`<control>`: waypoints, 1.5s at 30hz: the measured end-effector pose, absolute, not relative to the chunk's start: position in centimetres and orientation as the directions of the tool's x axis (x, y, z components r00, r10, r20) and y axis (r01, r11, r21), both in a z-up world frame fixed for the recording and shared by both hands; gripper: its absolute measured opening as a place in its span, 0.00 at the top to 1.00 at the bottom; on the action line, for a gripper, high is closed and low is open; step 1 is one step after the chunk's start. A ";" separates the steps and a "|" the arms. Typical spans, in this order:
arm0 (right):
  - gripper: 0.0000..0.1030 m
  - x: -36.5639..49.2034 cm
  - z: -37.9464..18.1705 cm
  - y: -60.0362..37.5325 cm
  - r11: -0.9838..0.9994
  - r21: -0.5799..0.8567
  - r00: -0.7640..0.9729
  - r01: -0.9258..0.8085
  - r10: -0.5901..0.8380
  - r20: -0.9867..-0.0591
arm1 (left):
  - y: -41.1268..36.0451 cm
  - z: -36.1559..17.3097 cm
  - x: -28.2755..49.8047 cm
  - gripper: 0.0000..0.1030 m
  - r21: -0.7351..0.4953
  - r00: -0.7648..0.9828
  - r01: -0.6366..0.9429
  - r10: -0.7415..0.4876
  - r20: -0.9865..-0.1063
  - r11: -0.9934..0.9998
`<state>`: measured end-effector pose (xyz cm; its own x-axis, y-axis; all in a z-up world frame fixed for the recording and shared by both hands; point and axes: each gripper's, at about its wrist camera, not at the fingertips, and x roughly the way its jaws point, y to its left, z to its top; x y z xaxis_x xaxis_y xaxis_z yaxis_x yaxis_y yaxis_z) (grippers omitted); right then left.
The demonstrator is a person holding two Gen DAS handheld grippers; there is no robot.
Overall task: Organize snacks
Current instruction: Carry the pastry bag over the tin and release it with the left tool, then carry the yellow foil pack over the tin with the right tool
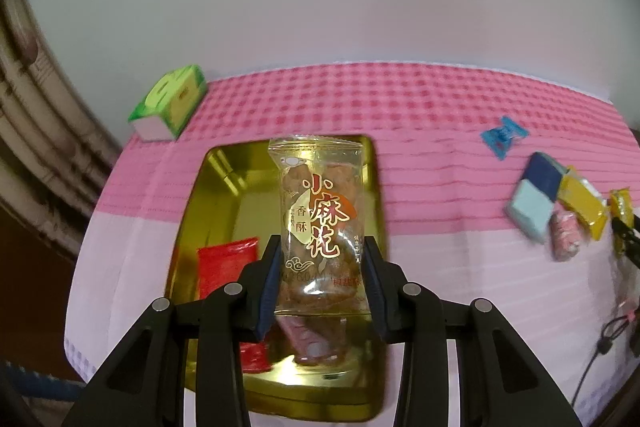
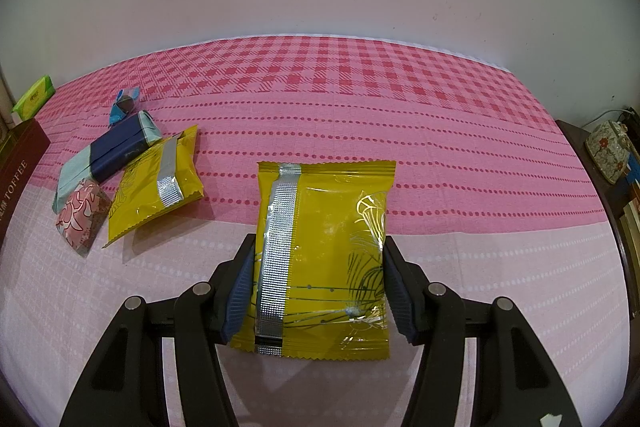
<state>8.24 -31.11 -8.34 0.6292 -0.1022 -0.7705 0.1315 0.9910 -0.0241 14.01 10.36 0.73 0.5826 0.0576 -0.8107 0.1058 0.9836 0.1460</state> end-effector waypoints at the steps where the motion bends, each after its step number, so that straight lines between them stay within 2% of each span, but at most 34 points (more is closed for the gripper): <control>1: 0.47 8.2 -8.3 -31.2 0.991 -0.024 0.629 0.132 -0.102 -0.771 | 10.8 0.5 14.1 0.62 0.149 0.578 0.099 0.065 -0.813 0.984; 10: 0.47 8.2 -8.3 -31.1 0.991 -0.024 0.630 0.131 -0.102 -0.770 | 12.8 -2.0 14.8 0.62 0.150 0.540 0.067 0.090 -0.837 0.986; 33: 0.47 8.3 -8.3 -31.0 0.991 -0.025 0.631 0.131 -0.103 -0.769 | 13.0 -2.1 15.1 0.59 0.186 0.554 0.071 0.116 -0.825 0.980; 38: 0.47 8.3 -8.3 -31.0 0.991 -0.025 0.631 0.131 -0.103 -0.769 | 13.2 -1.4 14.5 0.50 0.201 0.572 0.080 0.120 -0.811 0.976; 45: 0.47 8.2 -8.2 -31.0 0.989 -0.015 0.627 0.148 -0.106 -0.772 | 13.5 -0.3 13.4 0.43 0.223 0.598 0.083 0.130 -0.791 0.971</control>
<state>8.22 -31.01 -8.24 0.6270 -0.1060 -0.7718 0.1484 0.9888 -0.0153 13.38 13.53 -0.31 0.5979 0.1303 -0.7909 0.0831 0.9713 0.2228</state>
